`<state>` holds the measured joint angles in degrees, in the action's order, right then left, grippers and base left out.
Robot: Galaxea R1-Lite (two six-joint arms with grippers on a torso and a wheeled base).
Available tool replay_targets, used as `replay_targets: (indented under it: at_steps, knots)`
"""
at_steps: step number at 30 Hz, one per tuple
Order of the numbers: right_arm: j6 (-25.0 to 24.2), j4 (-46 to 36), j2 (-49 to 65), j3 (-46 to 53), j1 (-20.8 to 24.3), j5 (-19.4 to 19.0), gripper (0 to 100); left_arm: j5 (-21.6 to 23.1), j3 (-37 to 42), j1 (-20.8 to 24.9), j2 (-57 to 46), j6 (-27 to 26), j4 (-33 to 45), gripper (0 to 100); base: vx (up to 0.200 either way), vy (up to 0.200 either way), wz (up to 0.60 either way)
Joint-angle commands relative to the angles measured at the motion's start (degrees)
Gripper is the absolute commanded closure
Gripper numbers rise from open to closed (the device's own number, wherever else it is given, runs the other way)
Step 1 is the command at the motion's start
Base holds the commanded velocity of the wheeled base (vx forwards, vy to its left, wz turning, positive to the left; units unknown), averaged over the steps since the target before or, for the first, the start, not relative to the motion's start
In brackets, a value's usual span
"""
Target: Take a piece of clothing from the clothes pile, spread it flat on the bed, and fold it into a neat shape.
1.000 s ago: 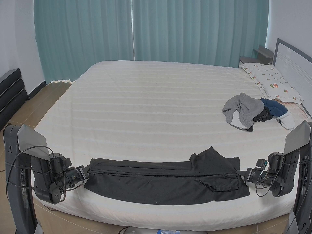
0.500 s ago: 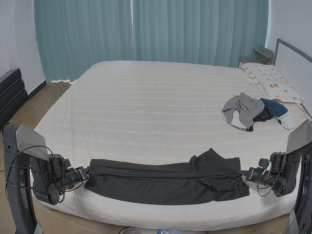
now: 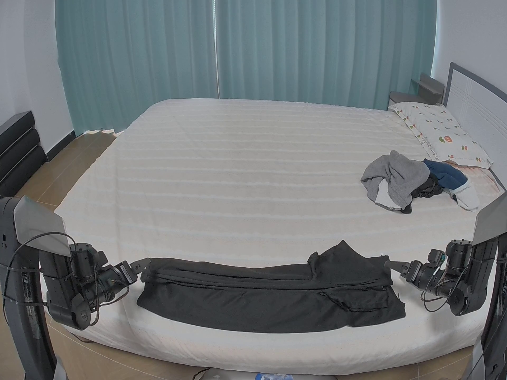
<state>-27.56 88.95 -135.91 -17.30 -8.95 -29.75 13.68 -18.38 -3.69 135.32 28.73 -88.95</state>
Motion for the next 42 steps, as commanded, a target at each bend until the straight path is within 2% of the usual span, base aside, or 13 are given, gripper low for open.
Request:
replay_targets:
  at_steps: [1,2,4,6,9,12,19,28,29,37,38,42]
  knots:
    - [-7.42,0.78,1.53,-3.09,1.21,0.48,0,-0.49,-4.38,1.67,-2.07,6.34,-0.96,0,0.000,0.000,0.00]
    - [-7.42,0.78,1.53,-3.09,1.21,0.48,0,-0.49,-4.38,1.67,-2.07,6.34,-0.96,0,0.000,0.000,0.00]
    - [-11.64,0.78,-0.58,-4.85,2.36,0.83,0,-0.85,-7.63,3.34,-1.81,6.86,2.12,0,0.000,0.000,0.00]
    - [-12.69,0.78,-1.11,-5.47,2.53,0.92,0,-0.85,-9.13,3.69,-1.72,6.86,4.84,0,0.000,0.000,0.00]
    - [-14.62,0.78,-3.39,-7.14,2.53,1.00,0,-2.43,-17.74,4.66,-1.81,7.21,17.85,0,0.000,0.000,0.00]
    - [-14.71,0.69,-4.18,-7.84,2.53,1.00,0,-3.57,-21.78,4.66,-1.02,7.30,21.98,0,0.000,0.000,0.00]
    - [-14.80,0.78,-5.85,-8.19,2.36,0.83,0,-3.75,-26.44,5.54,4.61,7.39,23.65,0,0.000,0.000,0.00]
    - [-15.94,0.87,-5.94,-7.93,2.62,1.09,0,-4.01,-25.83,5.72,5.22,7.39,23.92,0,0.000,0.000,0.00]
    - [-15.94,0.87,-5.94,-8.01,2.53,1.18,0,-4.10,-25.47,5.72,5.22,7.39,23.92,100,0.000,0.000,0.00]
    - [-17.35,0.78,-5.50,-8.89,2.62,1.53,0,-5.24,-22.05,5.19,3.55,8.71,23.21,100,0.000,0.000,0.00]
    - [-17.26,0.78,-5.68,-9.60,2.71,2.41,0,-7.26,-22.57,5.28,3.02,11.34,23.12,100,0.000,0.000,0.00]
    - [-17.35,0.61,-6.12,-11.09,2.88,3.73,0,-8.76,-22.49,5.19,2.23,14.95,22.16,100,0.000,0.000,0.00]
